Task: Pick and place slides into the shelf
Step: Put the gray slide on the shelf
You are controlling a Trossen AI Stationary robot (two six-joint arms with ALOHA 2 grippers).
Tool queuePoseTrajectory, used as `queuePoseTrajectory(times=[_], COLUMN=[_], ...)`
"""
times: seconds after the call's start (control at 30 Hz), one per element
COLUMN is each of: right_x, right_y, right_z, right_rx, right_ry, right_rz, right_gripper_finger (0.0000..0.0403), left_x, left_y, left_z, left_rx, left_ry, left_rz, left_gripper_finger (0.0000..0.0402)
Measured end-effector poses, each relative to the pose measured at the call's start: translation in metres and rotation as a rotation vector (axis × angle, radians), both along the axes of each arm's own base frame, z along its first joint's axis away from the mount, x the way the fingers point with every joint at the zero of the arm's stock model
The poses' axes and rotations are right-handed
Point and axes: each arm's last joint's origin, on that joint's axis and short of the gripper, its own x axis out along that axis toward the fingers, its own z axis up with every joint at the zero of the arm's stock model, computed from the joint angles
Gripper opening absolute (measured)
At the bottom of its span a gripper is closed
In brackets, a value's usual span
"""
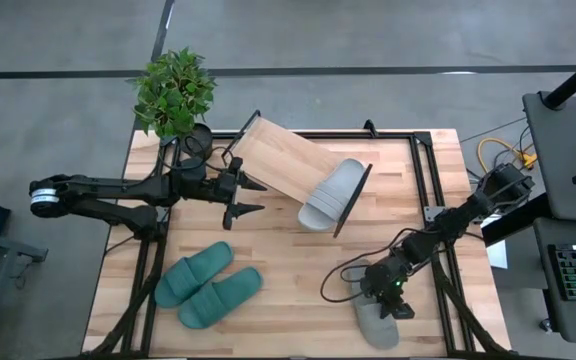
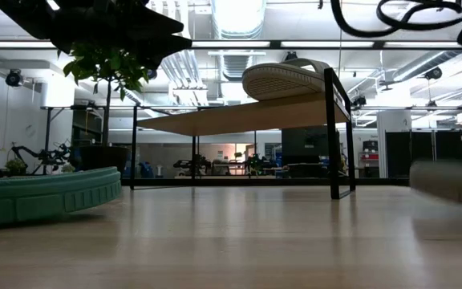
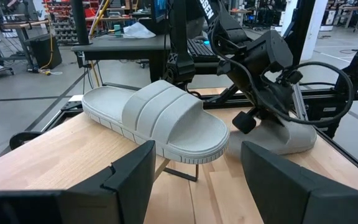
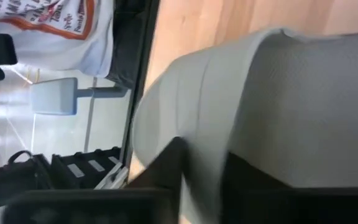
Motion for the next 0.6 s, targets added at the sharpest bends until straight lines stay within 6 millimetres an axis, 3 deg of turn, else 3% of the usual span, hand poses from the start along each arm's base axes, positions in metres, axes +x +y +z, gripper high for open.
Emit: queuePoseTrajectory(times=[0.07, 0.33, 0.6], right_x=[-0.001, -0.003, -0.007], right_y=[0.0, -0.003, -0.012], right_z=[0.002, 0.022, 0.086], right_rx=[0.008, 0.056, 0.11], right_ry=[-0.003, -0.086, -0.43], right_rz=[0.009, 0.013, -0.009], right_gripper_finger=[0.002, 0.0011, 0.001], left_x=[0.0, 0.0, 0.0], left_y=[0.0, 0.0, 0.0], left_z=[0.0, 0.0, 0.001], left_rx=[0.0, 0.0, 0.002], left_ry=[0.0, 0.0, -0.011], left_rz=[0.0, 0.0, 0.0], left_gripper_finger=[0.0222, 0.0222, 0.0222])
